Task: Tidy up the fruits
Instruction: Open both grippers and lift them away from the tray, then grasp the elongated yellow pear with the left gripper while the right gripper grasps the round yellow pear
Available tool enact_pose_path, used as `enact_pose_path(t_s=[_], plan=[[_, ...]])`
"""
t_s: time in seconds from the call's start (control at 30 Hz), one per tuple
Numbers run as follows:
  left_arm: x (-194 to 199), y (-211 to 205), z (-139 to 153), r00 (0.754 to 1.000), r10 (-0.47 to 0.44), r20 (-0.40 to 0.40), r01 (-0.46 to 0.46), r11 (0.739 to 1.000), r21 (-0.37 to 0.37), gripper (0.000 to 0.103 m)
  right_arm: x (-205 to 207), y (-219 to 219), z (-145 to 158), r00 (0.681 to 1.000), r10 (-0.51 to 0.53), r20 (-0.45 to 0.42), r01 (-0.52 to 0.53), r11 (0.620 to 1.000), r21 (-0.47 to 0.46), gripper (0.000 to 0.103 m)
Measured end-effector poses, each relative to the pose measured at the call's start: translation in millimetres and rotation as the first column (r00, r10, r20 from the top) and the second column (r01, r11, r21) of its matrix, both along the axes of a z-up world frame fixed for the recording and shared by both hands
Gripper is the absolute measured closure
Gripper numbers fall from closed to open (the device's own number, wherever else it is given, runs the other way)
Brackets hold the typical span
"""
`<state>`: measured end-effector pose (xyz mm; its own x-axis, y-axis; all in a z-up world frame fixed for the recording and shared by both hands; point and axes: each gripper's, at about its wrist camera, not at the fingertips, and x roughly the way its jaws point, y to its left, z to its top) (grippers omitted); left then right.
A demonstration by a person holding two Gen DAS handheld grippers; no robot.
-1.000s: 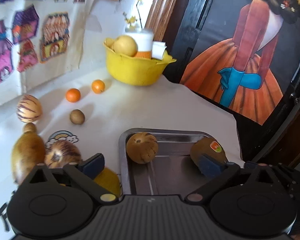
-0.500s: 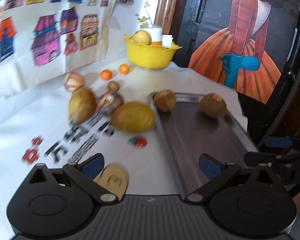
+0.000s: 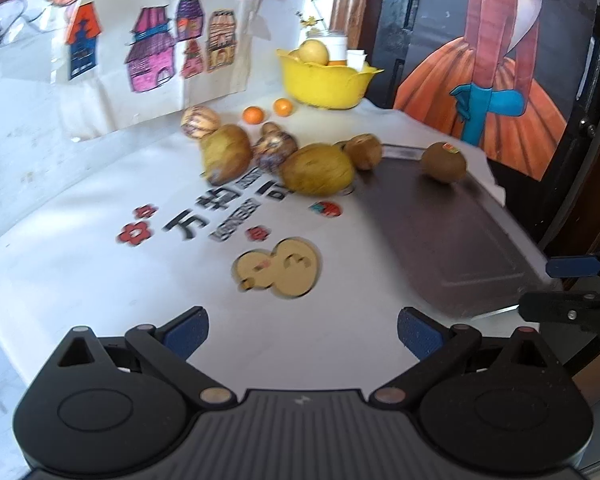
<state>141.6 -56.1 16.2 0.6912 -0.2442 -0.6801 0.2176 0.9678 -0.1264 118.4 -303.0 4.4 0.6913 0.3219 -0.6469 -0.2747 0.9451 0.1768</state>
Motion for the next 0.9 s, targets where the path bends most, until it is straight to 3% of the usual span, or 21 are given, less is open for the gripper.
enact_pose_path(t_s=[0.17,0.43,0.7,0.9], plan=[[-2.4,24.4,-5.1,0.998,0.048,-0.031,-0.048,0.999,-0.001,0.000,-2.7,10.4,-7.4,0.999,0.030,-0.030,-0.028,0.999,0.046,0.001],[1.3,58.3,-9.0,0.993,0.108,-0.039,-0.107,0.994,0.008,0.000,1.5,33.5,-10.1,0.993,0.115,0.002,-0.115,0.993,-0.003,0.001],[16.6,79.9,-9.9,0.989,0.146,-0.035,-0.145,0.989,0.039,0.000,15.6,53.4,-7.8,0.978,0.205,0.040,-0.200,0.975,-0.092,0.001],[34.2,88.6,-10.1,0.987,0.161,-0.029,-0.160,0.986,0.040,0.000,30.6,66.9,-1.1,0.950,0.303,0.078,-0.279,0.933,-0.228,0.001]])
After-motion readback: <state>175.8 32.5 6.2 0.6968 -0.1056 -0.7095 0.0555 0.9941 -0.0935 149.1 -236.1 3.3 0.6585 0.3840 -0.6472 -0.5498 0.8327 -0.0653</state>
